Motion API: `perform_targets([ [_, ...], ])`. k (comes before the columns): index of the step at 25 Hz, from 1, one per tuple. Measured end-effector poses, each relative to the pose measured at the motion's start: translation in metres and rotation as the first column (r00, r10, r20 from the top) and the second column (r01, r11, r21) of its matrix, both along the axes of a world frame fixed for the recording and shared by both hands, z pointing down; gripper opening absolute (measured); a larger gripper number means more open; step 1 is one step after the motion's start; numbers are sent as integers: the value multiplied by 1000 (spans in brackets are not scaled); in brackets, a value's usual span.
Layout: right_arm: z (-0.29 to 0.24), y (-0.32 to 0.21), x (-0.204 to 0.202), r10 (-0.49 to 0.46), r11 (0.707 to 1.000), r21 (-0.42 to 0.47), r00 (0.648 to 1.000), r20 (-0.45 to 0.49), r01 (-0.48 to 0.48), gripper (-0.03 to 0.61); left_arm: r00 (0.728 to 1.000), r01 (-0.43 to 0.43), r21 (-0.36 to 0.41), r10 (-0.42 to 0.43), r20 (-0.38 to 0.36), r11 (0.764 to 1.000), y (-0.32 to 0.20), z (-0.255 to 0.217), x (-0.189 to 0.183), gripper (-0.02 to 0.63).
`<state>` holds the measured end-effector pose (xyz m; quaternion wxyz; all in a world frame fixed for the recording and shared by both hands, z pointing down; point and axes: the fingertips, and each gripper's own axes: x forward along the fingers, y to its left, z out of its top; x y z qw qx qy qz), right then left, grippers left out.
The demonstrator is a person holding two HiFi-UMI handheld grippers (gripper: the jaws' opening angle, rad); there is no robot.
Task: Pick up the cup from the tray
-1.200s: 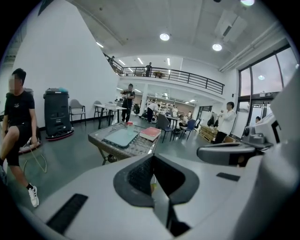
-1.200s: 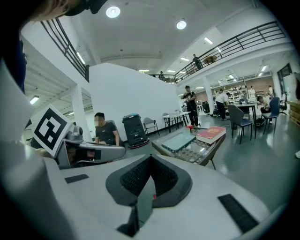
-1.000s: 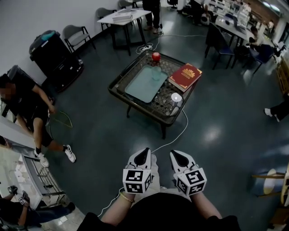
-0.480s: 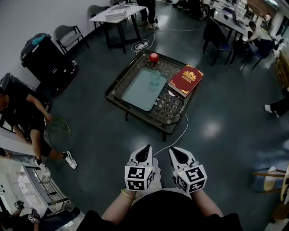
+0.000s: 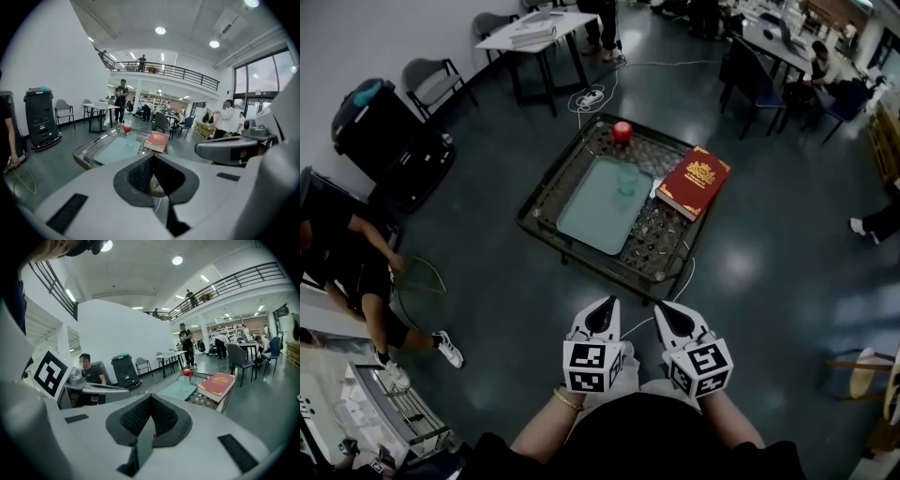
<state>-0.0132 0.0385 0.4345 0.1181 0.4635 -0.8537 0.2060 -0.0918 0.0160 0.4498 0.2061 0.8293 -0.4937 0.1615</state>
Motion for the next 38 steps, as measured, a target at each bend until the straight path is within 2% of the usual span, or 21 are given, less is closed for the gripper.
perform_targets([
  [7, 1, -34, -10, 7, 1000, -2, 1000, 4, -7, 2, 1000, 8, 6, -9, 7, 1000, -37, 0, -15, 8],
  [14, 9, -54, -5, 15, 999, -37, 1000, 27, -14, 2, 1000, 26, -11, -25, 15, 1000, -61, 7, -13, 8],
  [30, 44, -144, 39, -28, 994, -109, 999, 33, 32, 2, 993, 115, -17, -115, -6, 993, -158, 47, 22, 8],
  [35, 59, -172, 47, -31, 989, -145, 998, 59, 39, 2, 992, 114, -18, -115, -55, 993, -189, 60, 32, 9],
  [38, 68, -183, 47, -44, 986, -160, 997, 63, 53, 2, 990, 136, -29, -137, -44, 990, -205, 70, 32, 11],
])
